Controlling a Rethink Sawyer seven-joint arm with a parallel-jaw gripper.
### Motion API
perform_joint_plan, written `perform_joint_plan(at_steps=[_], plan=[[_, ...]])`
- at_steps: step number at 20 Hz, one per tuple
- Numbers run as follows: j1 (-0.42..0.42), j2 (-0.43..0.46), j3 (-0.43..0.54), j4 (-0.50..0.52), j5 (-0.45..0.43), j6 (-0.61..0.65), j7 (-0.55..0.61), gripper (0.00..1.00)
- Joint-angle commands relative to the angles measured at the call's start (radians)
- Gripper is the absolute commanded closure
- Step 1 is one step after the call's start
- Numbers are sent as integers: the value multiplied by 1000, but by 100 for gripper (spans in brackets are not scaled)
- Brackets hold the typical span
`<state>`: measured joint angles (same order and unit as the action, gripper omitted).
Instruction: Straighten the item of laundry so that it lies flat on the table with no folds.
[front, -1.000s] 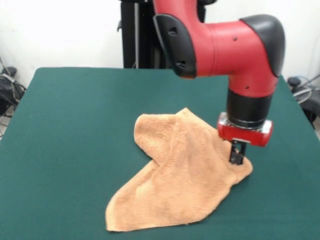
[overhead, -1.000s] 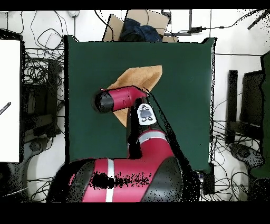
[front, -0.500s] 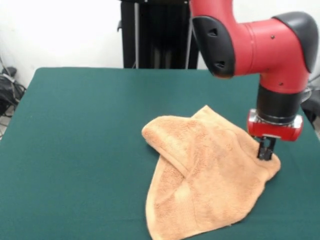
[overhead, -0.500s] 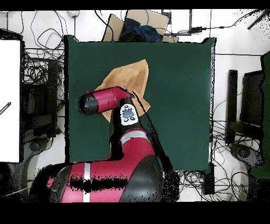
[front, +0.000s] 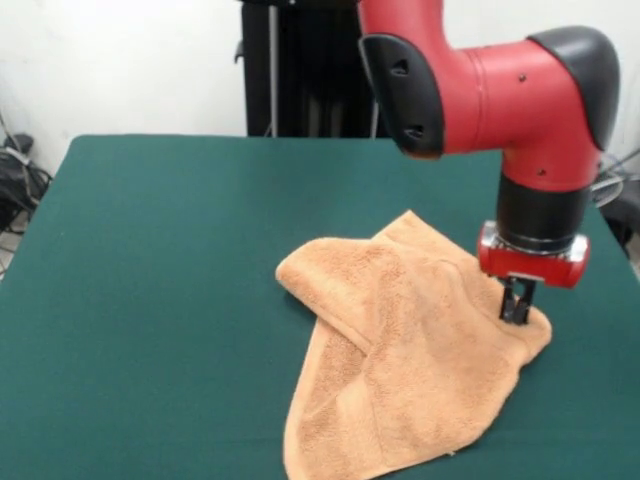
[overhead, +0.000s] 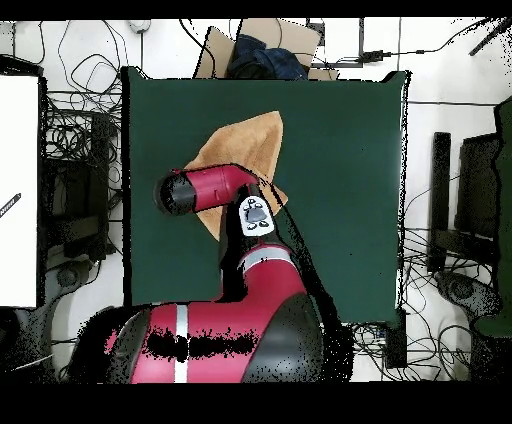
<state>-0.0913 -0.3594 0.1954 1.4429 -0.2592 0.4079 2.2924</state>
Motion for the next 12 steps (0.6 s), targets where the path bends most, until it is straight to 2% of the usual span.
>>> perform_joint_plan(at_steps=[1,5,12], plan=[[-87,28,25,43,-35,-44,-14,100],[-124,30,51,34,-37,-29,-44,100],[-118,47,59,4,-33,-17,-29,100]])
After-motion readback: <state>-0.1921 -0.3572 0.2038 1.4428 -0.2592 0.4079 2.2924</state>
